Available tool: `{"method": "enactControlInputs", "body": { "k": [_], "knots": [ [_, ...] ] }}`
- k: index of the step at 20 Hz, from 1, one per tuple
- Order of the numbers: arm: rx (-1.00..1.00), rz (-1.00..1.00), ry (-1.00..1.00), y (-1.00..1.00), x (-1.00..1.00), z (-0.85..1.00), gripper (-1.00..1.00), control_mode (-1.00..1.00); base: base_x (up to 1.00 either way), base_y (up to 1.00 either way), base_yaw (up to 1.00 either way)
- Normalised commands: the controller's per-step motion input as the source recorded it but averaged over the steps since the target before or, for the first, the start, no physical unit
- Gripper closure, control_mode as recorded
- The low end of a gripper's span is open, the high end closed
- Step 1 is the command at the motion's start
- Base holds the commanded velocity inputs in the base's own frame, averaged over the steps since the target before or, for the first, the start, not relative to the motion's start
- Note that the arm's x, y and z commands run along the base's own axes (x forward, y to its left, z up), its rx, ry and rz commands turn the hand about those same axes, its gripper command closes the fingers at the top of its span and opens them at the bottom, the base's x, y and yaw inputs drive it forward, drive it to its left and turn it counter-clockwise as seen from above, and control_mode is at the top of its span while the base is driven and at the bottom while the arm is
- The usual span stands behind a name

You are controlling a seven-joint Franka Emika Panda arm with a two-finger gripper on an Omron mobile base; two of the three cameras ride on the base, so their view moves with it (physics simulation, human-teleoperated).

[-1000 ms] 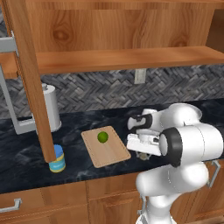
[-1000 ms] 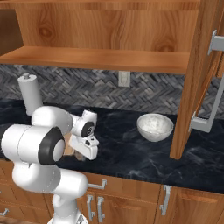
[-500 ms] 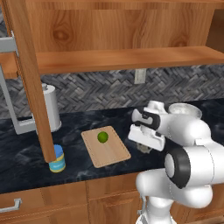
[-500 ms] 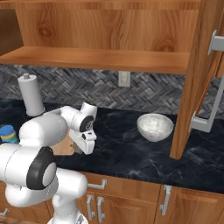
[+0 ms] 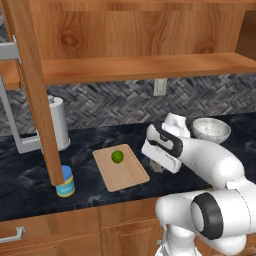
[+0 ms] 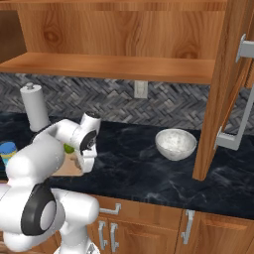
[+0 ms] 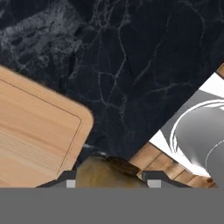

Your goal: Open the cabinet. Place the bowl and condiment on the counter. Then place the lime and garlic on the cutting board.

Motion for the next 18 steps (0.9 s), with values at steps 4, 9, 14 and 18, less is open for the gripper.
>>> {"method": "enactControlInputs", "body": {
  "k": [4, 9, 14, 18],
  "knots": [
    [-0.06, -0.22, -0.05, 0.31, 0.03, 0.0, 1.0, -1.0, 0.0, 0.0, 0.0],
    [-0.05, -0.23, -0.05, 0.29, 0.16, 0.0, 1.0, -1.0, 0.0, 0.0, 0.0],
    [-0.05, -0.25, 0.0, 0.19, 0.37, -0.03, 1.0, -1.0, 0.0, 0.0, 0.0],
    [-0.03, -0.25, 0.0, 0.14, 0.51, -0.09, 1.0, -1.0, 0.0, 0.0, 0.0]
  ]
}}
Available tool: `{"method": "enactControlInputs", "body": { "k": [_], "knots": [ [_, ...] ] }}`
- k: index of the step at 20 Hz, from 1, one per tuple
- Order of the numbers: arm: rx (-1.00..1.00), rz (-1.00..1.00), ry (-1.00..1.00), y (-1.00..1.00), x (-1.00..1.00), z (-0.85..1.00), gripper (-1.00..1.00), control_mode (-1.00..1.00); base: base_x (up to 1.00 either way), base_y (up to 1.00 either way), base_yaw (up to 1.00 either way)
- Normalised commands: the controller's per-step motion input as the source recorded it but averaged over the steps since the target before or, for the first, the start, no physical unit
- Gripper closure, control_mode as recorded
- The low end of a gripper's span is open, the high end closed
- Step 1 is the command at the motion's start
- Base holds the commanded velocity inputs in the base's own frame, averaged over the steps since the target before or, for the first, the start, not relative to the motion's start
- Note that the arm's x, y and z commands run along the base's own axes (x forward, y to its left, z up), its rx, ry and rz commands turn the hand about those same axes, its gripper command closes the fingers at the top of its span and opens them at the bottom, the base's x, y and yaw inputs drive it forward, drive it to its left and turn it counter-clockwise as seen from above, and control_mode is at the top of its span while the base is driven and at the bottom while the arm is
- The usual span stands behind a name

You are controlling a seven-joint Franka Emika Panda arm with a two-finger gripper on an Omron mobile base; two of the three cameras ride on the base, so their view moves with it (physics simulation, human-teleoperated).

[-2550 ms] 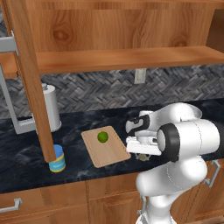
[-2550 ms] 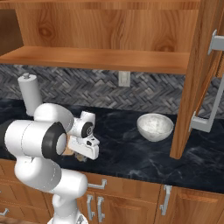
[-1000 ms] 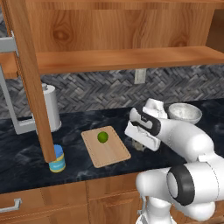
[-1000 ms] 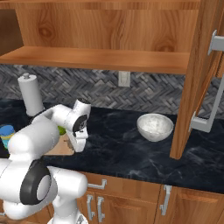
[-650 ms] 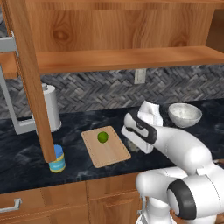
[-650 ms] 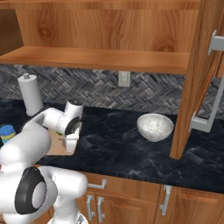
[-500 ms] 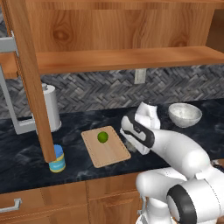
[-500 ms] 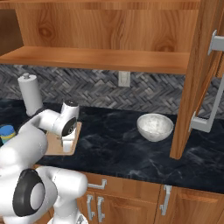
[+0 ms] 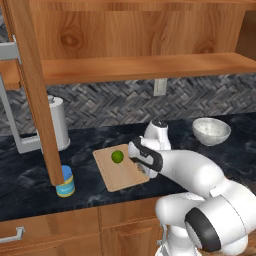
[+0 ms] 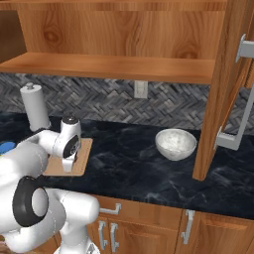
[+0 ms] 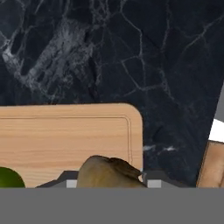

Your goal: Open the cabinet. Place the bowl and condiment on the counter. Then place the lime and garlic on the cutting board.

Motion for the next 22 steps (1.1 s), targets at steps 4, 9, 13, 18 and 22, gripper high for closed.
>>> {"method": "enactControlInputs", "body": {
  "k": [4, 9, 13, 18, 22],
  "knots": [
    [0.0, -0.24, 0.0, 0.12, 0.57, -0.19, 1.0, -1.0, 0.0, 0.0, 0.0],
    [-0.01, -0.23, 0.0, 0.28, 0.14, -0.07, 1.0, -1.0, 0.0, 0.0, 0.0],
    [0.0, -0.23, 0.0, 0.28, 0.03, -0.02, 1.0, -1.0, 0.0, 0.0, 0.0],
    [0.0, -0.23, 0.0, 0.03, 0.23, -0.23, 1.0, -1.0, 0.0, 0.0, 0.0],
    [0.0, -0.22, 0.0, 0.01, 0.24, -0.28, 1.0, -1.0, 0.0, 0.0, 0.0]
  ]
}}
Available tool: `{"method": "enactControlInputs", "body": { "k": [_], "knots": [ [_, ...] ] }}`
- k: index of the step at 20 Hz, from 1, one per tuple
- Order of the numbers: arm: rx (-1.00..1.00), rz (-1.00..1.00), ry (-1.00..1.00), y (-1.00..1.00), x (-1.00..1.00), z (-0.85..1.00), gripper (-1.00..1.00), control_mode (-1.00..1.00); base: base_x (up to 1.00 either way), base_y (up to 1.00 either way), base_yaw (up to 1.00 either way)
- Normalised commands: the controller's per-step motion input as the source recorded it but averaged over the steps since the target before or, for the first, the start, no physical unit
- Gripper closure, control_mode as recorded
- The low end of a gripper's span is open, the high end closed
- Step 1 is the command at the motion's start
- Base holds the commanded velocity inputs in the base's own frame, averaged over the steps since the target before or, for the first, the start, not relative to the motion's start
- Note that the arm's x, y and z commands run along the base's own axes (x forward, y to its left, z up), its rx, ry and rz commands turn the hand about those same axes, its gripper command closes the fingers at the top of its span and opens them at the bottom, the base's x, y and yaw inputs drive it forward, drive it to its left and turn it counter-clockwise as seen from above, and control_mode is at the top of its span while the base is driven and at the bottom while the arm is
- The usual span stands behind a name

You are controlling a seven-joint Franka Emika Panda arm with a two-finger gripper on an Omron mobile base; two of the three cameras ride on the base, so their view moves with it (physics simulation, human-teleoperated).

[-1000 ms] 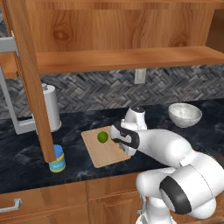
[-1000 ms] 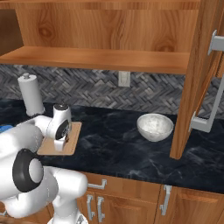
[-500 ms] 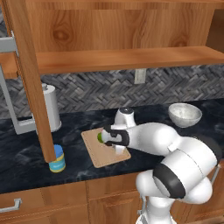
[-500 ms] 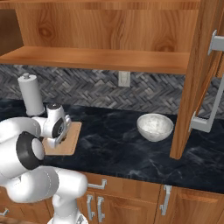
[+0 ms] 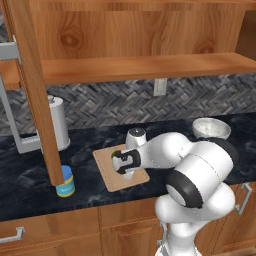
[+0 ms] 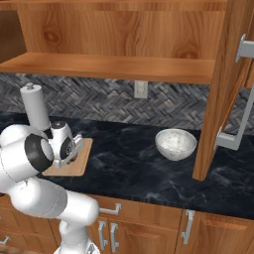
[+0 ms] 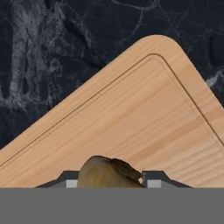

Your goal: Open the cabinet. Place the bowl and condiment on the counter. Then place the lime and garlic on the cutting board.

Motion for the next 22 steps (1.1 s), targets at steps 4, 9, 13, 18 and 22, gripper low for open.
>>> {"method": "enactControlInputs", "body": {
  "k": [4, 9, 13, 18, 22],
  "knots": [
    [0.0, -0.21, 0.0, 0.17, 0.09, -0.13, 1.0, -1.0, 0.0, 0.0, 0.0],
    [0.0, -0.2, 0.0, 0.33, 0.08, -0.01, 1.0, -1.0, 0.0, 0.0, 0.0],
    [0.0, -0.21, 0.0, 0.43, 0.06, 0.0, 1.0, -1.0, 0.0, 0.0, 0.0],
    [0.0, -0.22, 0.0, 0.5, 0.08, 0.0, 1.0, -1.0, 0.0, 0.0, 0.0],
    [0.0, -0.21, -0.02, 0.47, 0.02, 0.0, -1.0, -1.0, 0.0, 0.0, 0.0]
  ]
}}
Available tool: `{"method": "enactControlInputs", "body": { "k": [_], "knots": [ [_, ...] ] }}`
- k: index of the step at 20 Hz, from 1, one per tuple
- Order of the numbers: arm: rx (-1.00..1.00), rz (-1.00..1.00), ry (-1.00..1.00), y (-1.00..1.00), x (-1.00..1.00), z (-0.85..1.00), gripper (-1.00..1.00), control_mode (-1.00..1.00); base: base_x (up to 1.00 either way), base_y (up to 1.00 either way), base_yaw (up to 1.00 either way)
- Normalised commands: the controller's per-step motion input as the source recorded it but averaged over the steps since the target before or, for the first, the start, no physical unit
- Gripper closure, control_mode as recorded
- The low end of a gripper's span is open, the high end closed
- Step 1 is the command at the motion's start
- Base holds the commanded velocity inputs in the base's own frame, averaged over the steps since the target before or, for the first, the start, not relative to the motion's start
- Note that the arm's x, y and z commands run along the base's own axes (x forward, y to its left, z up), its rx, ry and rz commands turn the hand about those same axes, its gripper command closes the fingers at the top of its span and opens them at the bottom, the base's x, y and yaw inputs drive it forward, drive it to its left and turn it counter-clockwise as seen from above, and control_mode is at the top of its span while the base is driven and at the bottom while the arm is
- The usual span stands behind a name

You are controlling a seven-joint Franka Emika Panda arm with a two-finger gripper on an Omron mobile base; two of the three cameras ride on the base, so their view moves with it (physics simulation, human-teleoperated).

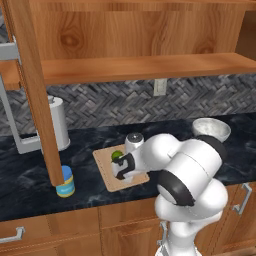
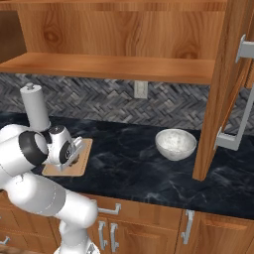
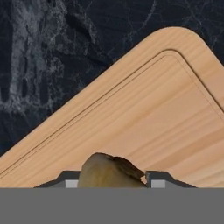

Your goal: Open the cabinet. Place the bowl and condiment on the counter. Then place the lime and garlic on the cutting board.

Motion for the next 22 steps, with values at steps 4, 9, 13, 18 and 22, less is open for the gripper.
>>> {"method": "enactControlInputs", "body": {
  "k": [4, 9, 13, 18, 22],
  "knots": [
    [0.0, -0.21, -0.05, 0.47, 0.0, 0.1, -1.0, -1.0, 0.0, 0.0, 0.0],
    [0.0, -0.2, -0.09, 0.52, 0.06, 0.23, -1.0, -1.0, 0.0, 0.0, 0.0],
    [0.0, -0.19, -0.05, 0.49, 0.02, 0.59, -1.0, -1.0, 0.0, 0.0, 0.0],
    [0.01, -0.19, -0.01, 0.29, 0.0, 0.92, -1.0, -1.0, 0.0, 0.0, 0.0],
    [0.04, -0.17, 0.0, 0.0, -0.08, 0.95, -1.0, -1.0, 0.0, 0.0, 0.0]
  ]
}}
